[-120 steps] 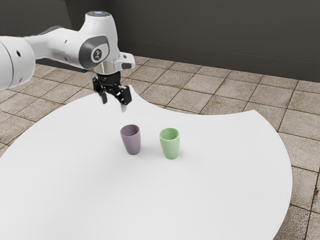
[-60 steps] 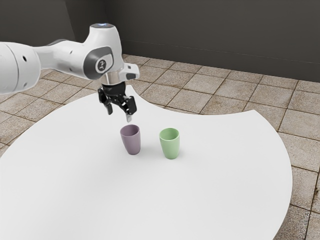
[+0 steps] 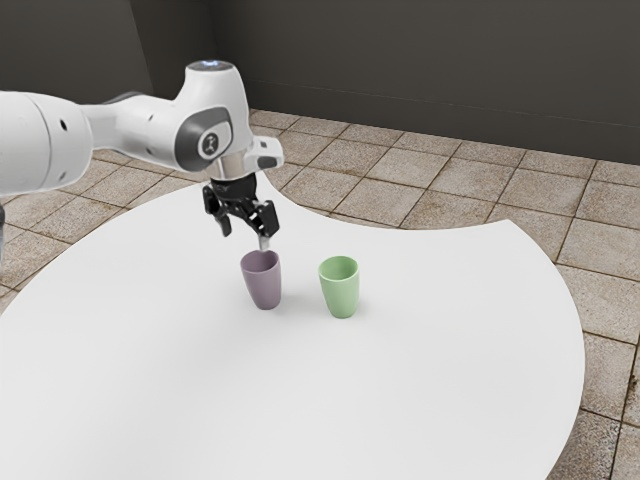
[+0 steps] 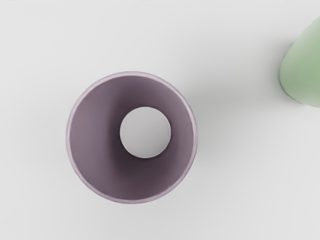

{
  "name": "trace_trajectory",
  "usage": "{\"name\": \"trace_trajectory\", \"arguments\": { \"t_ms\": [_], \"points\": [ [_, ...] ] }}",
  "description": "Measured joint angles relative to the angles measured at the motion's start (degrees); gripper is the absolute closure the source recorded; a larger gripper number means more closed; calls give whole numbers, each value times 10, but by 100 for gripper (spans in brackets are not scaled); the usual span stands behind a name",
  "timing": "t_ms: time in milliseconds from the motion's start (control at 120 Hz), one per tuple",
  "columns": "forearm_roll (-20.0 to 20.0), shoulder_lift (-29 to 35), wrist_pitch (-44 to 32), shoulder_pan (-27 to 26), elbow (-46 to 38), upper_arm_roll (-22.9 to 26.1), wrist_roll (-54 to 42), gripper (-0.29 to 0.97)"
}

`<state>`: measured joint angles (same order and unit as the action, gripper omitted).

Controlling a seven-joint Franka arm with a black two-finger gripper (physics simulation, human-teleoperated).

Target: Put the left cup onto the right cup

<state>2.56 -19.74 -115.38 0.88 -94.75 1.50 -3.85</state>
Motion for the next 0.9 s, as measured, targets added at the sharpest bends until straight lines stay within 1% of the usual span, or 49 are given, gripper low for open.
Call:
{"name": "trace_trajectory", "arguments": {
  "t_ms": [467,900],
  "points": [
    [-1,-23,-10,-1,8,3,2,0],
    [-1,-33,-20,-1,9,20,9,0]
  ]
}}
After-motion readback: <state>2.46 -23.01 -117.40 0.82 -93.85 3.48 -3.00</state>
